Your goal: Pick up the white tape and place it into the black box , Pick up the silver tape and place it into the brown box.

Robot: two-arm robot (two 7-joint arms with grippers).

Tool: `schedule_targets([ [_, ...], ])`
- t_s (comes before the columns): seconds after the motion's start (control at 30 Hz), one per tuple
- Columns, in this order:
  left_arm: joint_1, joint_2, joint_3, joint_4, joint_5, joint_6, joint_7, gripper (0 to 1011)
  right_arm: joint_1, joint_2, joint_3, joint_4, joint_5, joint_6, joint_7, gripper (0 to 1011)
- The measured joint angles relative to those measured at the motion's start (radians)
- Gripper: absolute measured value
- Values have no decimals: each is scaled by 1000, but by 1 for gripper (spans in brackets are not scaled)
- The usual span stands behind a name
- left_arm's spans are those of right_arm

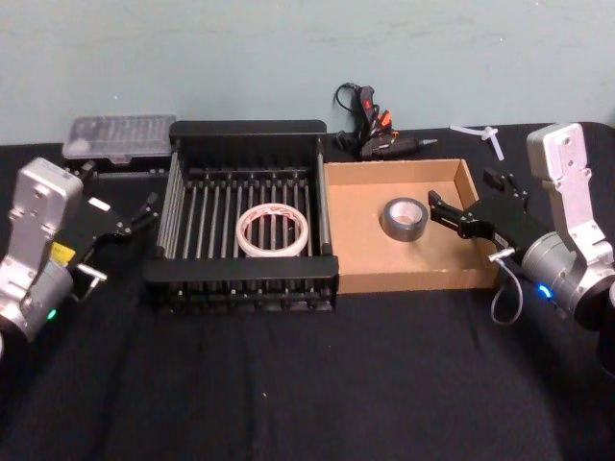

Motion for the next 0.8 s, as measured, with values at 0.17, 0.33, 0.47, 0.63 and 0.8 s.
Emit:
schedule_targets([
  [0.17, 0, 0, 0, 0, 0, 0, 0, 1001, 0, 0, 0, 0, 0, 0, 0, 1002],
  [0.33, 0, 0, 0, 0, 0, 0, 0, 1001, 0, 0, 0, 0, 0, 0, 0, 1002],
  [0.47, 0, 0, 0, 0, 0, 0, 0, 1001, 0, 0, 0, 0, 0, 0, 0, 1003],
  [0.63, 0, 0, 0, 0, 0, 0, 0, 1001, 0, 0, 0, 0, 0, 0, 0, 1002],
  [0.8, 0, 0, 0, 0, 0, 0, 0, 1001, 0, 0, 0, 0, 0, 0, 0, 1003],
])
